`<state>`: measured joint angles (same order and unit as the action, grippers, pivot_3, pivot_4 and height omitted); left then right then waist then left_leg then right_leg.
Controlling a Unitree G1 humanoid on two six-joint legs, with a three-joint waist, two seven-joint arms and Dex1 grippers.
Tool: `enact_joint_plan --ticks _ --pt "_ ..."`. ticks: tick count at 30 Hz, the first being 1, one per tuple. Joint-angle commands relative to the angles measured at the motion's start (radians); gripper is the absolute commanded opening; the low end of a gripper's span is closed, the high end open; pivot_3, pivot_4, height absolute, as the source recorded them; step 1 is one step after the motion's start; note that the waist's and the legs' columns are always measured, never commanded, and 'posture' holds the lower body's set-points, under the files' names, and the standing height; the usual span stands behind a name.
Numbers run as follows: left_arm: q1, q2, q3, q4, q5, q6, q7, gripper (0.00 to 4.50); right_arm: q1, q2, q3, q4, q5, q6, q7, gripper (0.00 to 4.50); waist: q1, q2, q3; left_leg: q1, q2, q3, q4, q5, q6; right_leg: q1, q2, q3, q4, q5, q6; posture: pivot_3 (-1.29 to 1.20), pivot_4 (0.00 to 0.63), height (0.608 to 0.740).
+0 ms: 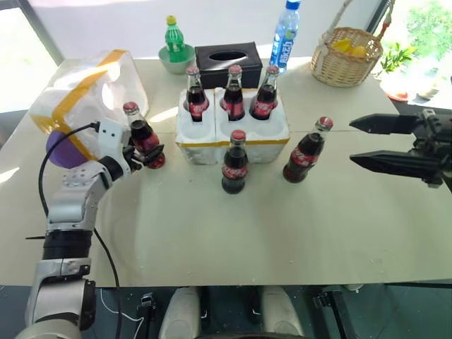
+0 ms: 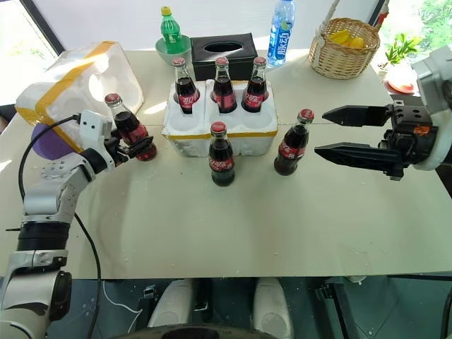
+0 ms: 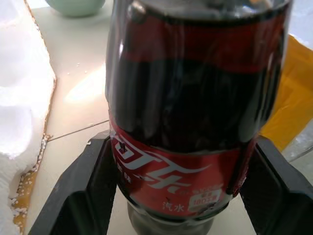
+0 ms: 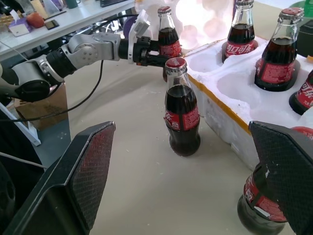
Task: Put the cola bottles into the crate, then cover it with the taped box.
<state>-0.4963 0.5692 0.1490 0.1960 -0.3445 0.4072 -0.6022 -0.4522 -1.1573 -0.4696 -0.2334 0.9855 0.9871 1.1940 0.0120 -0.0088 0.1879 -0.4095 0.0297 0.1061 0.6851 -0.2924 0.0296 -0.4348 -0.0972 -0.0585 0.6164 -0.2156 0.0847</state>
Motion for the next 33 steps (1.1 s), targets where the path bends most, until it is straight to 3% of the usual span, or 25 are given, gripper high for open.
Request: enact_joint_plan --ticks 1,4,7,10,12,16,21,26,29,33 --pt "0.005 0.062 0.042 -0.100 -0.058 0.039 -0.083 2.79 -0.022 -0.007 -0.017 -0.020 0.020 -0.018 -0.008 4.50 -0.001 -0.001 0.001 0.000 0.000 0.000 0.000 0.000 0.000 0.000 0.000 0.000 0.000 0.000 0.000 0.00 0.150 0.740" --pt "0.034 0.122 0.065 -0.190 -0.142 0.107 -0.189 2.79 -0.017 -0.009 -0.018 -0.022 0.017 -0.025 -0.010 4.50 -0.003 -0.001 0.001 0.000 0.000 0.000 0.000 0.000 0.000 0.000 0.000 0.000 0.000 0.000 0.000 0.00 0.150 0.740" --pt "0.052 0.268 0.089 -0.308 -0.291 0.257 -0.385 2.79 -0.017 -0.009 -0.015 -0.023 0.004 -0.034 -0.025 4.50 -0.003 -0.004 0.002 -0.001 0.001 0.000 0.000 0.000 0.000 -0.001 0.000 0.000 0.000 0.000 0.000 0.00 0.150 0.740" --pt "-0.001 0.375 0.070 -0.342 -0.405 0.373 -0.542 2.79 -0.013 -0.003 -0.016 -0.028 0.003 -0.039 -0.042 4.50 -0.002 -0.006 0.004 -0.002 0.001 0.000 0.000 0.001 -0.002 -0.003 0.001 0.000 0.000 0.000 0.000 0.00 0.150 0.740" --pt "-0.096 0.383 0.029 -0.312 -0.419 0.394 -0.581 2.79 -0.007 0.000 -0.022 -0.036 0.008 -0.039 -0.054 4.50 0.006 -0.006 0.004 -0.002 0.000 0.000 0.000 0.001 -0.002 -0.002 0.000 0.000 0.000 0.000 0.000 0.00 0.150 0.740" --pt "-0.370 0.263 -0.053 -0.102 -0.350 0.346 -0.577 2.79 0.011 0.008 -0.042 -0.058 0.020 -0.035 -0.082 4.50 0.017 -0.006 0.004 -0.002 -0.001 -0.002 0.002 0.001 -0.002 0.001 0.001 -0.001 -0.001 -0.001 -0.001 0.00 0.150 0.740" --pt "-0.592 0.124 -0.161 0.249 -0.147 0.113 -0.583 2.79 0.043 0.022 -0.079 -0.087 0.040 -0.027 -0.126 4.50 0.020 -0.006 0.004 -0.002 -0.002 -0.001 0.009 0.001 -0.001 0.003 0.003 -0.001 0.000 0.001 0.002 0.00 0.150 0.740" --pt "-0.681 0.028 -0.201 0.487 -0.024 -0.073 -0.598 2.79 0.076 0.042 -0.106 -0.115 0.063 -0.019 -0.170 4.50 0.014 -0.006 0.004 -0.005 0.000 0.000 0.010 0.001 -0.002 0.000 0.006 -0.001 0.000 0.001 0.002 0.00 0.150 0.740" --pt "-0.700 -0.012 -0.192 0.564 0.008 -0.120 -0.603 2.79 0.092 0.049 -0.112 -0.130 0.075 -0.020 -0.189 4.50 0.014 -0.006 0.004 -0.017 0.001 0.000 0.014 0.002 -0.002 -0.009 0.006 -0.001 0.001 0.002 0.003 0.00 0.150 0.740" --pt "-0.655 -0.047 -0.215 0.613 0.097 -0.241 -0.566 2.79 0.101 0.058 -0.113 -0.138 0.091 -0.017 -0.219 4.50 0.017 -0.006 0.004 -0.018 0.000 0.000 0.015 0.001 -0.002 -0.009 0.006 -0.001 0.000 0.003 0.005 0.00 0.150 0.740"
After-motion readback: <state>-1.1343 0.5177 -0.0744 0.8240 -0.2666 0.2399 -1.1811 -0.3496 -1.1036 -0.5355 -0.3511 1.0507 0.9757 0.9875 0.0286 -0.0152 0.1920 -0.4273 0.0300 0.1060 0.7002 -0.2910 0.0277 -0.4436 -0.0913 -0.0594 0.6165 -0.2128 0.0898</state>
